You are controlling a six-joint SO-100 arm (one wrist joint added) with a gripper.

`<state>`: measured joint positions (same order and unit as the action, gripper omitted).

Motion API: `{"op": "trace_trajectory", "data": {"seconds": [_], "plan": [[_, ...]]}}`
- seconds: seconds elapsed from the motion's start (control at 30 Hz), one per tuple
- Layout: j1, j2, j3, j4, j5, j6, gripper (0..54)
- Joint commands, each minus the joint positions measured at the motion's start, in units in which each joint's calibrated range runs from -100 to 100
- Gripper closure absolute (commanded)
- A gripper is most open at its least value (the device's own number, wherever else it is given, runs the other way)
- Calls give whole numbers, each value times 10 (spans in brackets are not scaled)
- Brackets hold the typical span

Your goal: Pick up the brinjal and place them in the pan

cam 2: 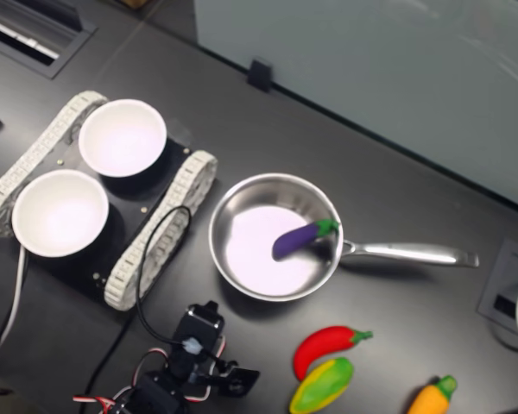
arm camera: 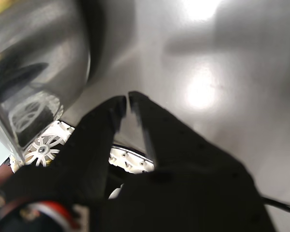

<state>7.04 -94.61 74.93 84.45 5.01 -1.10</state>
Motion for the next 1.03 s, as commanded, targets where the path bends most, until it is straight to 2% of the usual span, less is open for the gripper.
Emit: {"op": "trace_trajectory", "data": {"seconds": [0.0,0.2,0.23,0.3,0.63,1.0], "plan": [[17,-9,-12,-18,0,-1,533],[22,-9,-12,-18,-6,-1,534],[26,-9,-12,-18,-8,-1,520],[28,-9,-12,-18,-9,-1,534],[41,-9,-12,-18,-17,-1,522],[35,-9,-12,-19,-11,-1,534]]}}
